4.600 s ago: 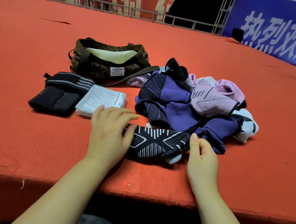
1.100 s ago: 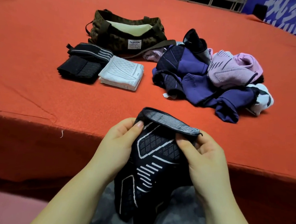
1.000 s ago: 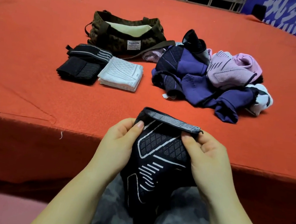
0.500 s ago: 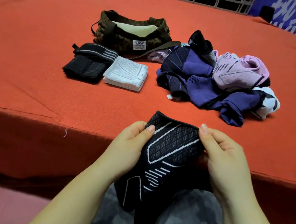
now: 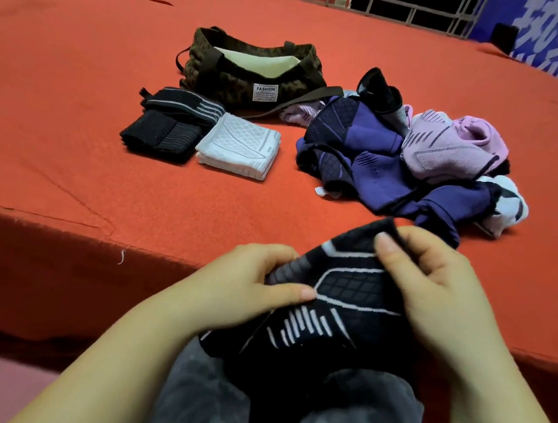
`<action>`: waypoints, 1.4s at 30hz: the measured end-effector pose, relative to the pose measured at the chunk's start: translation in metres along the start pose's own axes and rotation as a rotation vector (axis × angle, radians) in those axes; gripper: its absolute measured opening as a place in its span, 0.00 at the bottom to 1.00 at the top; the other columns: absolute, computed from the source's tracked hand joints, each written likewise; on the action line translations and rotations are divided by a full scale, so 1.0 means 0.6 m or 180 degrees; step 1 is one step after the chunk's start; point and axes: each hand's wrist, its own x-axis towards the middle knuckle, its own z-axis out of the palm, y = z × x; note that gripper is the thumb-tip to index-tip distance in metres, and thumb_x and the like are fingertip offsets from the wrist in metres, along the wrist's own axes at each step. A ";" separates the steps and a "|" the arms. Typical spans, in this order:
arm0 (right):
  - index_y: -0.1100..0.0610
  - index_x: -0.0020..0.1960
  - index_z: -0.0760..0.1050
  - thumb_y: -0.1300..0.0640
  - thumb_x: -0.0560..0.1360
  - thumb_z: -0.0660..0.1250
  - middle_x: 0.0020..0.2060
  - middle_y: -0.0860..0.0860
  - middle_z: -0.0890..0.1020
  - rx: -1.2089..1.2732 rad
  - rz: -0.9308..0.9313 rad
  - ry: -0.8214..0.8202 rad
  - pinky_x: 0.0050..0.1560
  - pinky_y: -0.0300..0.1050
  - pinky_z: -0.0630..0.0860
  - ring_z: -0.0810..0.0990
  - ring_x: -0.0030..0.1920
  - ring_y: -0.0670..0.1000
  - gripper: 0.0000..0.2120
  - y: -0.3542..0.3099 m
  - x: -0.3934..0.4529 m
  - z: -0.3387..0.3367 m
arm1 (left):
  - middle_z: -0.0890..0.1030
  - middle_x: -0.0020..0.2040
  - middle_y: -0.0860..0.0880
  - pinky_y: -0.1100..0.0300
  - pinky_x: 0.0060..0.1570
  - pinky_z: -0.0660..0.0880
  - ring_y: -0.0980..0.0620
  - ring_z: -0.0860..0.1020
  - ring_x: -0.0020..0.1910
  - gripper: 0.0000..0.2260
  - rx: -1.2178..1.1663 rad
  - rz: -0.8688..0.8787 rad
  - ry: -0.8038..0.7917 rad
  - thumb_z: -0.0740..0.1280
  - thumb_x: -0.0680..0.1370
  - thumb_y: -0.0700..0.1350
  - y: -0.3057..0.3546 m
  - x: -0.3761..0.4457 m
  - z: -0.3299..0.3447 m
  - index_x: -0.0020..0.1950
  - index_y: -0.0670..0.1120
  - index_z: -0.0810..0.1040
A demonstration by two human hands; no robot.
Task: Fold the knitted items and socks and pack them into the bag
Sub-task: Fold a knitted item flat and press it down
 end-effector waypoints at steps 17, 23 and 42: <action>0.57 0.60 0.76 0.53 0.75 0.68 0.53 0.52 0.82 -0.0745 0.0771 0.1196 0.57 0.47 0.72 0.80 0.55 0.53 0.15 0.057 0.063 -0.046 | 0.81 0.53 0.51 0.64 0.51 0.74 0.56 0.79 0.53 0.18 -0.2176 -0.0744 0.1771 0.65 0.77 0.40 -0.012 0.045 -0.068 0.67 0.46 0.70; 0.52 0.60 0.75 0.50 0.67 0.74 0.52 0.53 0.80 -0.2008 0.1120 0.0996 0.59 0.54 0.72 0.77 0.55 0.58 0.23 0.083 0.024 -0.028 | 0.81 0.41 0.53 0.52 0.51 0.75 0.49 0.80 0.44 0.09 0.0899 -0.1046 0.1654 0.73 0.69 0.55 -0.055 0.021 -0.049 0.40 0.52 0.78; 0.51 0.42 0.77 0.56 0.75 0.67 0.31 0.46 0.78 -0.1392 0.0658 0.1281 0.33 0.34 0.66 0.75 0.33 0.46 0.04 0.100 0.006 -0.047 | 0.79 0.34 0.54 0.57 0.43 0.71 0.50 0.78 0.40 0.08 0.1046 -0.1221 0.1309 0.68 0.75 0.50 -0.032 0.033 -0.040 0.37 0.51 0.76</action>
